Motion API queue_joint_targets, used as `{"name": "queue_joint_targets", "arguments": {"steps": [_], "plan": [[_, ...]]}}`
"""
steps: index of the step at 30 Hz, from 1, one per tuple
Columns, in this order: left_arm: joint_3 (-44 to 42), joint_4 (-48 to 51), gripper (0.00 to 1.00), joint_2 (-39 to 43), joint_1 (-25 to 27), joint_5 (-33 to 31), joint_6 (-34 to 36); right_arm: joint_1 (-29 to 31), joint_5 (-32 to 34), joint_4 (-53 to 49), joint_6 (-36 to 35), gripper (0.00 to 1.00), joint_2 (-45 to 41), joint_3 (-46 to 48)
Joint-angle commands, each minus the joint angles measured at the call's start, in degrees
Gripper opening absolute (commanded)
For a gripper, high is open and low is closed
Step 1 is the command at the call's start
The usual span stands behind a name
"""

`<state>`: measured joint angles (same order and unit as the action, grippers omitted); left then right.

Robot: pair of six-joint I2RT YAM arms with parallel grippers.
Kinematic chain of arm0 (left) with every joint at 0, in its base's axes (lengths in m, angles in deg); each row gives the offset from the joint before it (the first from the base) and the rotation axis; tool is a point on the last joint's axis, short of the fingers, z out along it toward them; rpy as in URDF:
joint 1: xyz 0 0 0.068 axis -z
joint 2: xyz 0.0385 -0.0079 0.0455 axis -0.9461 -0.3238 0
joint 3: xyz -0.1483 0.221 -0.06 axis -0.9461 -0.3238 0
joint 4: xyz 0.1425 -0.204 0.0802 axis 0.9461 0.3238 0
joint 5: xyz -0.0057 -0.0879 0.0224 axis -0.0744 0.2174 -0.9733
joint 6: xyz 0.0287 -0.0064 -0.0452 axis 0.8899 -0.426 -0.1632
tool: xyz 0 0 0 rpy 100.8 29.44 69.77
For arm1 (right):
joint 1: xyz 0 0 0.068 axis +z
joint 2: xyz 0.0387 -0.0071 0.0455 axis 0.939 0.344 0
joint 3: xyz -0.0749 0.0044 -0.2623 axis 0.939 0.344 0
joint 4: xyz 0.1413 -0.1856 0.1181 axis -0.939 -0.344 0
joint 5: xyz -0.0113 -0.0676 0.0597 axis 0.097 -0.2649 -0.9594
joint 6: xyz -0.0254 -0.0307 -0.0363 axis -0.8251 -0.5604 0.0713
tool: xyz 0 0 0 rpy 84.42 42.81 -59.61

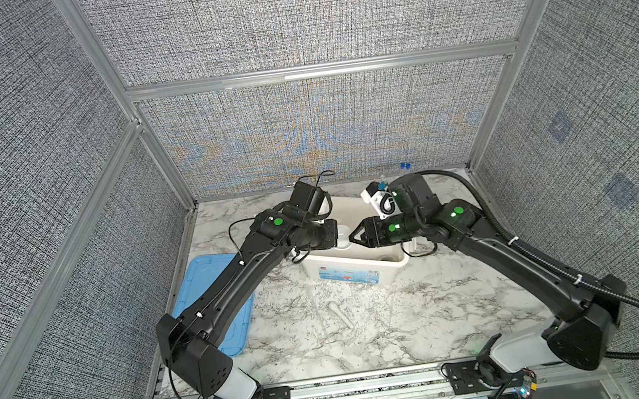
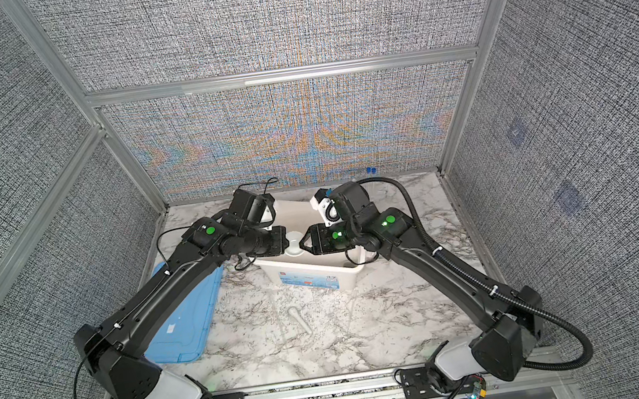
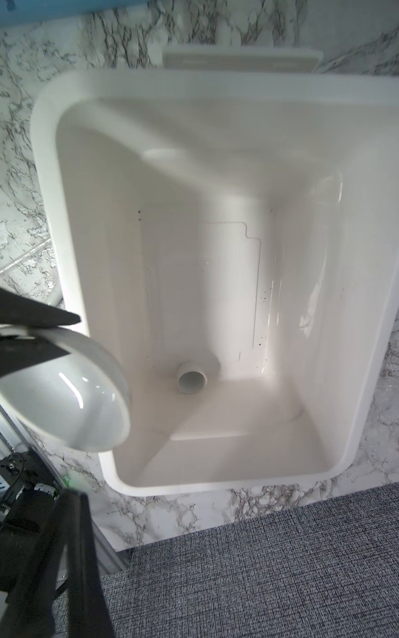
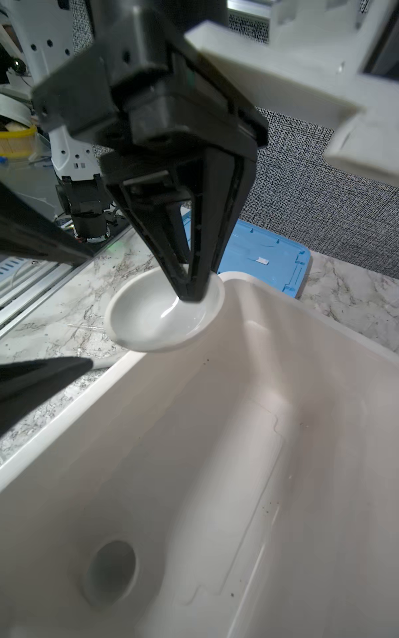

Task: Organize the chemistry lab equipment
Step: 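Close the right gripper on the mortar rim while the left gripper opens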

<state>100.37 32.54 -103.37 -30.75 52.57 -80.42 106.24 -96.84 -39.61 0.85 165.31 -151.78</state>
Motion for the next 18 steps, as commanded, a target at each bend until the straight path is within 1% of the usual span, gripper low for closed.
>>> {"name": "queue_joint_targets", "arguments": {"steps": [1,5,8,10,11,13,18], "plan": [[-0.44,-2.48,0.03,0.23,-0.1,2.84,-1.28,-0.01,0.26,0.97,2.77,0.44,0.97,-0.28],[-1.8,-4.13,0.03,0.67,-0.1,4.54,-1.68,0.01,1.68,0.97,2.7,0.35,2.67,-0.55],[-2.56,-4.53,0.03,1.11,-0.41,3.68,-2.59,0.03,3.3,-1.35,2.39,0.35,3.86,-2.2],[-3.09,-4.88,0.03,1.63,-0.53,3.79,-3.13,0.0,3.89,-1.14,2.55,0.34,4.12,-2.49],[-3.68,-5.56,0.03,2.02,-0.54,3.91,-3.13,0.08,3.82,-0.53,2.71,0.29,4.22,-2.32],[-5.04,-7.52,0.03,2.53,-0.6,4.17,-3.05,0.2,2.88,0.47,3.63,0.16,4.79,-2.08],[-6.01,-8.12,0.03,3.18,-0.98,3.92,-4.2,0.46,2.48,0.78,4.73,0.06,6.65,-2.98]]}}
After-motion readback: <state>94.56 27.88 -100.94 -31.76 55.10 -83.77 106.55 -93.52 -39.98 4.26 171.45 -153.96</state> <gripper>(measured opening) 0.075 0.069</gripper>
